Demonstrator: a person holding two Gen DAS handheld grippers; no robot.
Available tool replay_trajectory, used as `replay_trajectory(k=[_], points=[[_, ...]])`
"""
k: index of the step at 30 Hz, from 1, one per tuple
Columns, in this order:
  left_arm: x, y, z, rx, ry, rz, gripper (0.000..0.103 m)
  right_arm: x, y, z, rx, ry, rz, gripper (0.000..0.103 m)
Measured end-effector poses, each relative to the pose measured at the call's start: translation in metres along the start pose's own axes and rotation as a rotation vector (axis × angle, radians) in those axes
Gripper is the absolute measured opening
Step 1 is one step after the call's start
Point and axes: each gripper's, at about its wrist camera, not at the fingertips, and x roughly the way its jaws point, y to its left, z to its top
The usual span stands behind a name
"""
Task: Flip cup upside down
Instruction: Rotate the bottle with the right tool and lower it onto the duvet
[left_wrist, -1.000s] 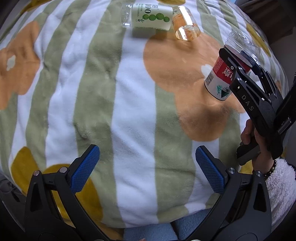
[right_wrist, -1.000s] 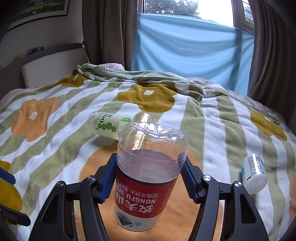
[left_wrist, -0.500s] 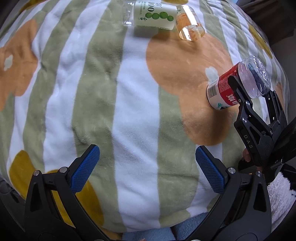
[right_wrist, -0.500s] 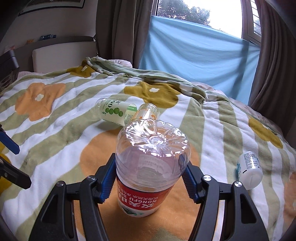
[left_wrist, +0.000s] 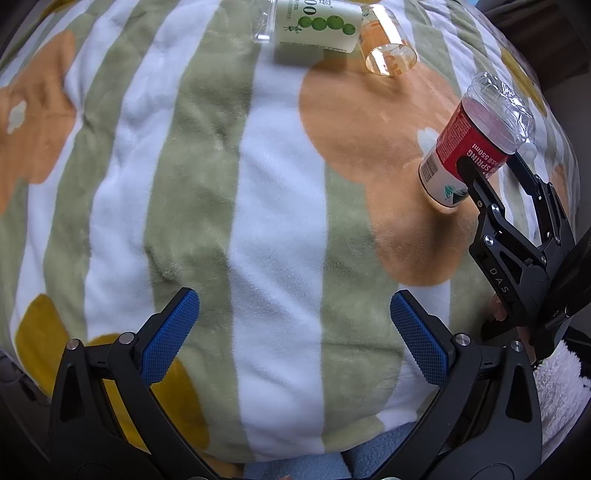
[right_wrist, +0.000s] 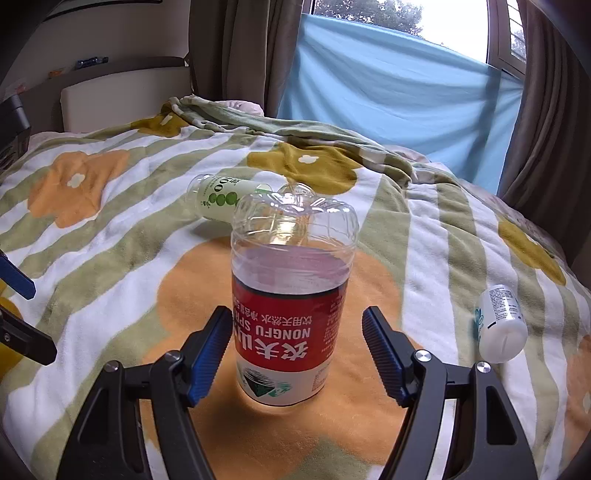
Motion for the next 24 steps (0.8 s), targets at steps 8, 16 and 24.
replay_trajectory(k=[8,16,24], points=[[0.000,0.004,-0.002,-0.006,-0.002,-0.006,0.103,-0.001,0.003,0.012,-0.006,-0.001,0.038,0.068],[-0.007,0.008,-0.004,-0.015,-0.010,-0.016,0.103,-0.001,-0.002,0.043,0.006,-0.012,0.053,0.069],[-0.015,0.007,-0.003,-0.008,-0.030,-0.012,0.103,-0.020,-0.005,0.046,0.022,-0.046,0.037,0.068]])
